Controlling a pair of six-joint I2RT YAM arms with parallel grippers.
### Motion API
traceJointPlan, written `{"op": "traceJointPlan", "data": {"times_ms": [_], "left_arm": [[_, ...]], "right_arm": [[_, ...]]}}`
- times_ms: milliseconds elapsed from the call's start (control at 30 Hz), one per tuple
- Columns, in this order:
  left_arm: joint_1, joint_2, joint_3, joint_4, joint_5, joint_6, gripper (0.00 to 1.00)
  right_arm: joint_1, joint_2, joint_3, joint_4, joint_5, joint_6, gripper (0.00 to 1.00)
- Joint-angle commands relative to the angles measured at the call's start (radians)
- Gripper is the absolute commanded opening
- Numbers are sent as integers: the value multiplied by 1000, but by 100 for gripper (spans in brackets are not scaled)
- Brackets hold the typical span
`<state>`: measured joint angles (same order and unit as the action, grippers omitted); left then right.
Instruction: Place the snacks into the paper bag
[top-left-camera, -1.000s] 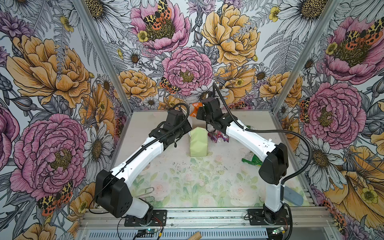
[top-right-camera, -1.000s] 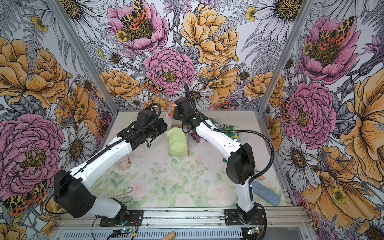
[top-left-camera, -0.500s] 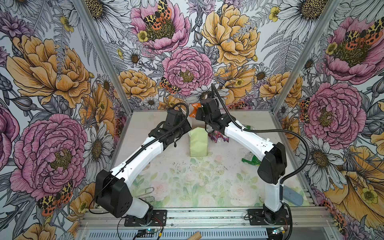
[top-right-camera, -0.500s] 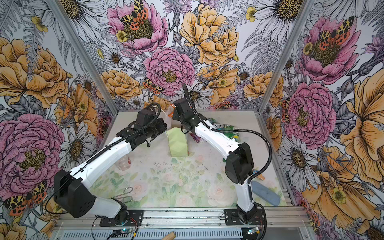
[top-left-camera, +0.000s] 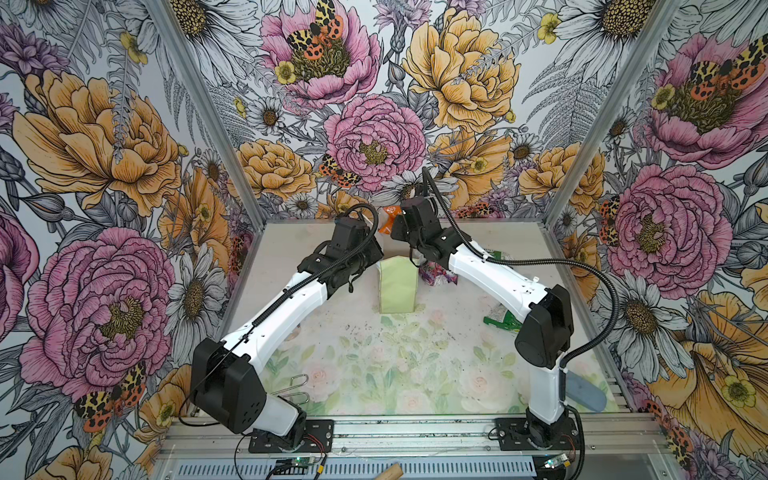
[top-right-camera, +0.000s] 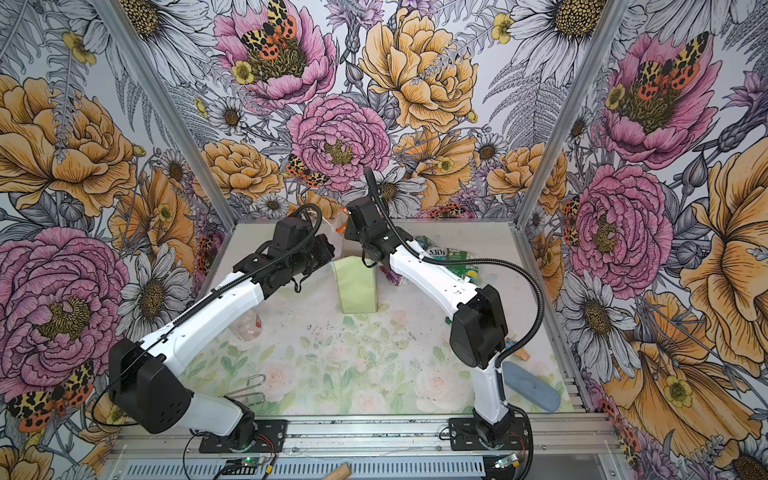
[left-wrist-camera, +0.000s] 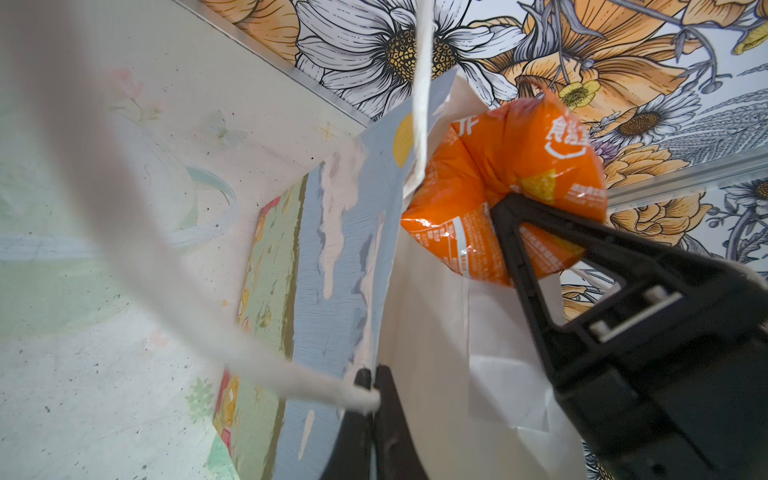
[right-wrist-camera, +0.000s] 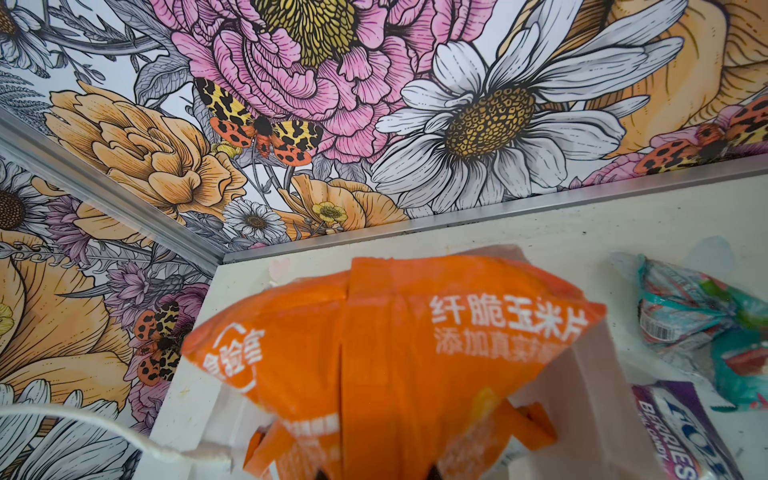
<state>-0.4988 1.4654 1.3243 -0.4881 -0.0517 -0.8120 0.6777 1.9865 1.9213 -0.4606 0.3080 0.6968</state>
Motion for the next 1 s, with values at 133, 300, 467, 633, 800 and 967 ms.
{"op": "traceJointPlan", "data": {"times_ms": [133, 300, 467, 633, 800, 967], "left_arm": [[8, 8, 27, 0, 23, 19, 0], [8, 6, 27, 0, 24, 19, 0], [8, 2, 34, 0, 23, 21, 0], [9, 0, 39, 0, 25, 24, 0], [7, -6, 40, -1, 25, 24, 0], [6, -14, 40, -4, 19, 24, 0]], "right_arm": [[23, 3, 27, 13, 89, -57, 2], [35, 15, 35, 17, 113, -86, 1], [47, 28, 41, 17, 124, -94, 5], [62, 31, 41, 17, 131, -95, 15], [71, 17, 35, 17, 134, -101, 18], [77, -14, 14, 16, 136, -99, 25]]}}
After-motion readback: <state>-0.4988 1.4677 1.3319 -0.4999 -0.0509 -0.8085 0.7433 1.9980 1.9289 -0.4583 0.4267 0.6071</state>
